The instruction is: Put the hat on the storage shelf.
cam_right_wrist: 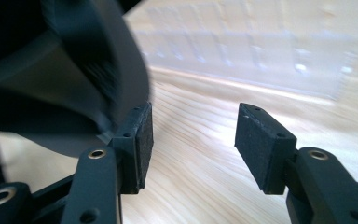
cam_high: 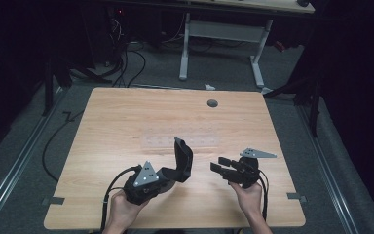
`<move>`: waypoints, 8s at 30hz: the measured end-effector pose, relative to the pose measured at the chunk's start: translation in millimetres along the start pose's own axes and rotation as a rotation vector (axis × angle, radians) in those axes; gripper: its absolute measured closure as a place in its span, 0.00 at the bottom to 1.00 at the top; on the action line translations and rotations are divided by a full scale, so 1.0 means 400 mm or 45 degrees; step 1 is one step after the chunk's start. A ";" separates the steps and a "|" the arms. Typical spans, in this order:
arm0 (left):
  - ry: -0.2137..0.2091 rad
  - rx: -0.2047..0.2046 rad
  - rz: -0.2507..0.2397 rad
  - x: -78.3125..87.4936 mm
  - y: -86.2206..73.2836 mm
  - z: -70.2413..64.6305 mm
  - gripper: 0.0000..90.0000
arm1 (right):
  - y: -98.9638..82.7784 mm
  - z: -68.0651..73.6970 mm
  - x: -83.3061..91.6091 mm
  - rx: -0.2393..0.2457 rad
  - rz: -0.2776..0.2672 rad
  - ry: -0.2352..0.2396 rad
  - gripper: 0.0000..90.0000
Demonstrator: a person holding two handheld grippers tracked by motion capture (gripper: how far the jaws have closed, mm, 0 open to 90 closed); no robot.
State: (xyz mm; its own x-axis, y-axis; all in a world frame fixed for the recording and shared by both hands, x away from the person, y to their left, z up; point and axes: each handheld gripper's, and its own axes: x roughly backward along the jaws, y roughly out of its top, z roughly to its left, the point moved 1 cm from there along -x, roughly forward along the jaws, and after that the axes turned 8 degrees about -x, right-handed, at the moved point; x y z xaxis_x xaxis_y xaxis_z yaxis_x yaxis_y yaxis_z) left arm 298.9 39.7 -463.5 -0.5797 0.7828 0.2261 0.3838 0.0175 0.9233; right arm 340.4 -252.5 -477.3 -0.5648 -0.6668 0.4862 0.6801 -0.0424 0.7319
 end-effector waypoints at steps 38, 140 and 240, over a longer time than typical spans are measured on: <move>0.199 0.178 -0.237 0.042 0.112 0.136 0.95 | -0.093 -0.139 -0.035 0.174 0.106 -0.626 0.38; 0.564 0.174 -0.294 -0.153 0.197 0.321 0.95 | -0.095 -0.137 -0.035 0.172 0.112 -0.615 0.35; 0.391 0.266 -0.173 0.053 0.060 0.262 0.45 | -0.095 -0.135 -0.036 0.175 0.113 -0.615 0.35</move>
State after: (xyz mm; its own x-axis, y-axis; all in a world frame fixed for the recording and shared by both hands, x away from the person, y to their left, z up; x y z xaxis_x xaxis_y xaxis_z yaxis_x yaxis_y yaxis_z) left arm 371.4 122.0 -469.2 -0.8114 0.5424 0.2177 0.4082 0.2593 0.8753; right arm 348.0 -281.6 -538.0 -0.6812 -0.2415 0.6911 0.6860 0.1189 0.7178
